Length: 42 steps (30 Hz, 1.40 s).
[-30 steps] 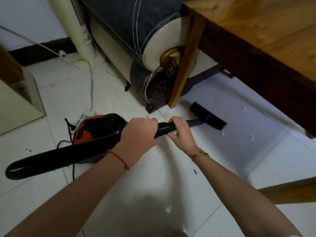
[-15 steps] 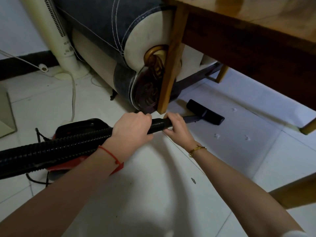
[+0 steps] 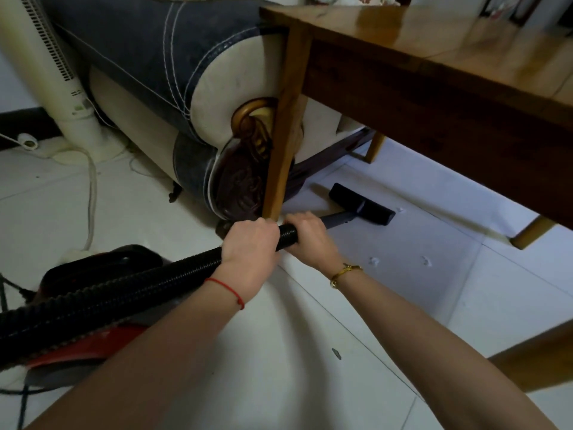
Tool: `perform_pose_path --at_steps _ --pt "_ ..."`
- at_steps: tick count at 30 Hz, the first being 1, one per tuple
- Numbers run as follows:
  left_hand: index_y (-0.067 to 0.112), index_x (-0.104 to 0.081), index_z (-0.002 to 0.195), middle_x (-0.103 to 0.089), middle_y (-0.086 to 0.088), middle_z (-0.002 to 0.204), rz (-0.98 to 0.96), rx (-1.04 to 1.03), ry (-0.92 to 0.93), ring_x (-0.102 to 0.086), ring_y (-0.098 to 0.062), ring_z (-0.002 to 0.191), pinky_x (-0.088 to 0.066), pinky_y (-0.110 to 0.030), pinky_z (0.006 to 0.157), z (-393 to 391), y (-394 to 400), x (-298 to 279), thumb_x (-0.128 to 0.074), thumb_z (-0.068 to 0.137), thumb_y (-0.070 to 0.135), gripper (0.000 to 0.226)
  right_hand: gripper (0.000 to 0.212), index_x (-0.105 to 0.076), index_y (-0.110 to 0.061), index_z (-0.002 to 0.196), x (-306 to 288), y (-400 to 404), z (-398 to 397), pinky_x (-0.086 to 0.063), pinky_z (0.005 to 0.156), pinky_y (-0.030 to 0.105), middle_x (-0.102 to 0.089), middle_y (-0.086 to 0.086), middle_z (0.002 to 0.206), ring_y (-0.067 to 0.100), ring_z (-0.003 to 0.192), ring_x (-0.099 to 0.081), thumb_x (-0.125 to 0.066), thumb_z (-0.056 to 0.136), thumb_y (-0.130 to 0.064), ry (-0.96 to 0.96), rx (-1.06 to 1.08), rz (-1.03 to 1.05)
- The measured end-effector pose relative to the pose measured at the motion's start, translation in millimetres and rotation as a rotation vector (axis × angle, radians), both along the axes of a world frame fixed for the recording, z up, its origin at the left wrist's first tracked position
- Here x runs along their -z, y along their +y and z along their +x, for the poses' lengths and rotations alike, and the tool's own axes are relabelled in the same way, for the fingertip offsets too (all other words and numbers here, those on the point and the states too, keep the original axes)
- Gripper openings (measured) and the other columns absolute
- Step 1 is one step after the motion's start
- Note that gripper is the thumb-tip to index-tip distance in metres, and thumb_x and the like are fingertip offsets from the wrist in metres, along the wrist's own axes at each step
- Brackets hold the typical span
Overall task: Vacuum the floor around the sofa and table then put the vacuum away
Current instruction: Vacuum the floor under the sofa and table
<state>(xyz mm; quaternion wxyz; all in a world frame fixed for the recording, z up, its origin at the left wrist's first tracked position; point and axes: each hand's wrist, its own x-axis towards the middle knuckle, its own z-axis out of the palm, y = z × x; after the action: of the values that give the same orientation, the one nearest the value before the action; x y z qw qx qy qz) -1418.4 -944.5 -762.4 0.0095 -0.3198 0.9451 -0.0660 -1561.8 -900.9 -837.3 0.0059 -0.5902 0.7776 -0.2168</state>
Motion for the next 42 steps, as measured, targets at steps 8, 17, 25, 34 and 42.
perform_pose_path --at_steps 8,17,25,34,42 --pt "0.011 -0.055 0.118 -0.064 -0.007 0.110 0.011 0.029 0.011 -0.065 -0.026 0.099 -0.047 -0.033 0.074 -28.1 11.9 -4.1 -0.057 0.091 0.027 0.031 0.021 -0.062 -0.012 0.105 -22.0 14.7 -13.1 -0.044 0.076 0.032 -0.062 0.010 0.107 0.028 0.099 -0.059 -0.063 0.084 -0.015 0.024 0.207 0.195" --pt "0.013 -0.055 0.110 -0.065 -0.005 0.096 -0.029 0.058 0.075 -0.065 -0.025 0.084 -0.040 -0.032 0.062 42.0 16.1 -24.7 -0.058 0.088 0.032 0.029 0.018 -0.062 -0.019 0.096 -38.8 23.1 46.6 -0.052 0.069 0.036 -0.066 0.004 0.095 0.027 0.084 -0.064 -0.063 0.083 -0.032 0.124 0.103 0.078" --pt "0.016 -0.051 0.108 -0.063 -0.003 0.091 -0.069 0.066 0.042 -0.063 -0.025 0.080 -0.037 -0.032 0.061 103.5 14.4 -32.8 -0.055 0.089 0.037 0.028 0.010 -0.058 -0.018 0.080 -36.0 16.2 89.2 -0.044 0.092 0.036 -0.063 0.000 0.078 0.019 0.077 -0.059 -0.066 0.080 -0.024 0.109 -0.121 -0.023" --pt "0.017 -0.050 0.107 -0.053 0.001 0.077 -0.061 0.078 0.083 -0.050 -0.021 0.063 -0.037 -0.032 0.057 78.2 0.5 -15.8 -0.053 0.090 0.040 0.028 0.020 -0.050 -0.017 0.076 -13.3 0.2 51.6 -0.035 0.065 0.024 -0.053 -0.003 0.077 0.012 0.074 -0.045 -0.070 0.079 -0.017 -0.172 -0.177 -0.032" --pt "0.017 -0.049 0.106 -0.064 -0.002 0.087 -0.037 0.073 0.082 -0.065 -0.026 0.076 -0.036 -0.031 0.058 12.2 -26.1 14.7 -0.052 0.091 0.036 0.024 0.026 -0.045 -0.020 0.072 21.5 -27.3 -17.4 -0.043 0.069 0.033 -0.051 -0.006 0.073 0.012 0.069 -0.043 -0.071 0.077 -0.019 -0.132 -0.143 -0.083"
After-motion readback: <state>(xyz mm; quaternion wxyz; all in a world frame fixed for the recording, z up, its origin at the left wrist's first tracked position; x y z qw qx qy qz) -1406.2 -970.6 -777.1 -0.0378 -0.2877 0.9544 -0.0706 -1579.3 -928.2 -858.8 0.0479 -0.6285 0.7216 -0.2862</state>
